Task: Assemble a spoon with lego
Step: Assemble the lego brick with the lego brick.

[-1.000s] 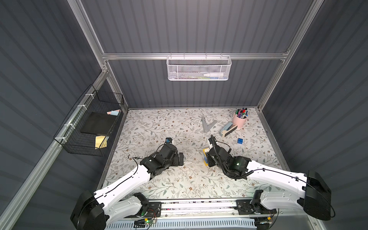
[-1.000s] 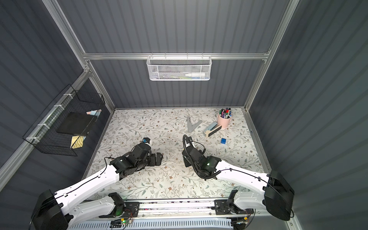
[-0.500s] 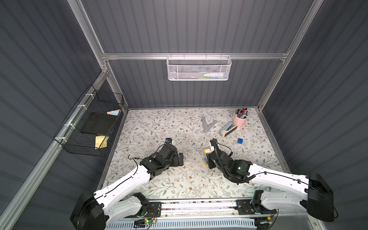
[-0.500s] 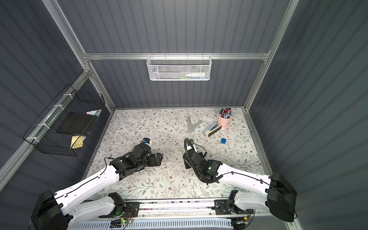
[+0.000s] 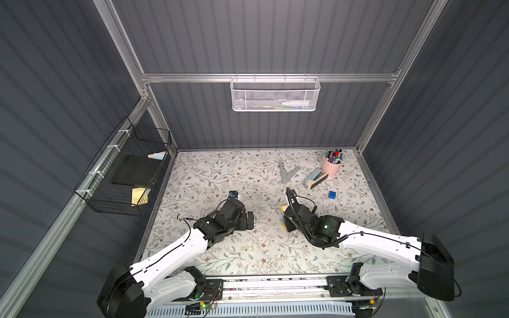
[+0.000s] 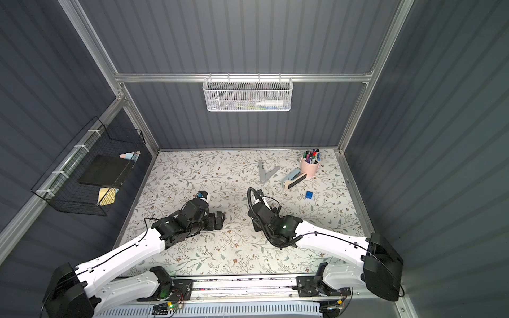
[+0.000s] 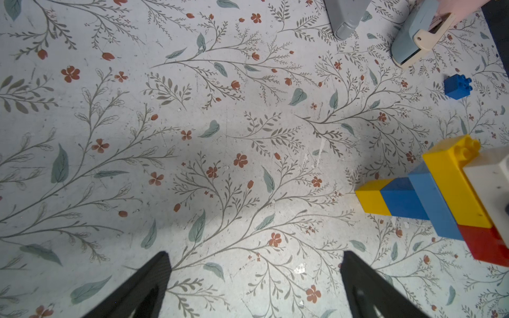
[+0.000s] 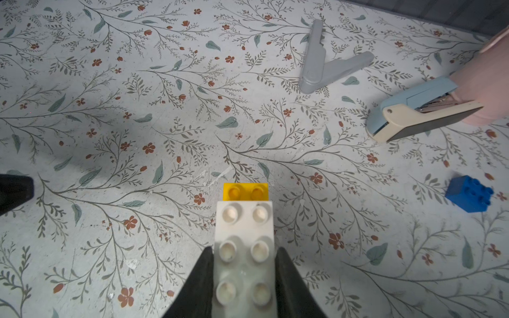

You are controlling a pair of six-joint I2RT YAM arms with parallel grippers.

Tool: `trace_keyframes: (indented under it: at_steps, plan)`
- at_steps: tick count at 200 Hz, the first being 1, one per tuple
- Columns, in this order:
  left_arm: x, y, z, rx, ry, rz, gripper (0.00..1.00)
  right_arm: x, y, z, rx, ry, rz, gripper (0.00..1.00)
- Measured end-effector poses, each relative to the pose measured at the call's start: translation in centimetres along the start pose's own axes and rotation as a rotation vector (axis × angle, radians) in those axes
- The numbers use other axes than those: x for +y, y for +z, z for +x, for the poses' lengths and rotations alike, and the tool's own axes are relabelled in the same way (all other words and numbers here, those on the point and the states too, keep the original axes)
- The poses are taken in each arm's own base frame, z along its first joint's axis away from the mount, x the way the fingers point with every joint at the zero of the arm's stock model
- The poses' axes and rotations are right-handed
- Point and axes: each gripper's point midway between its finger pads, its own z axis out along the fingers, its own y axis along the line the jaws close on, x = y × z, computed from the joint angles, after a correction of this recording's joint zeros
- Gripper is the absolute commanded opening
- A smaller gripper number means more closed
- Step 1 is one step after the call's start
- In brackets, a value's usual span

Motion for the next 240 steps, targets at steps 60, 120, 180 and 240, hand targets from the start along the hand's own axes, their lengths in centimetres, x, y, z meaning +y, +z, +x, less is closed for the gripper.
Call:
trace_keyframes:
  at_steps: [60, 120, 180, 240]
  plan:
    - [-0.2, 0.0, 0.0, 0.0, 0.0, 0.01, 0.99, -0.3, -0.6, 0.3, 0.027, -0.043, 0.002, 0.0]
    - [-0.3, 0.0, 0.0, 0.001, 0.0, 0.014, 0.99, -1.0, -0.5, 0.1, 0.053, -0.055, -0.001, 0.0]
    - [-0.3, 0.0, 0.0, 0.002, 0.003, 0.014, 0.99, -0.1, 0.3, -0.2, 0.071, -0.044, -0.038, 0.0]
    - [0.0, 0.1, 0.3, 0.006, 0.004, 0.011, 0.99, 0.3, 0.8, -0.3, 0.066, -0.016, -0.054, 0.0]
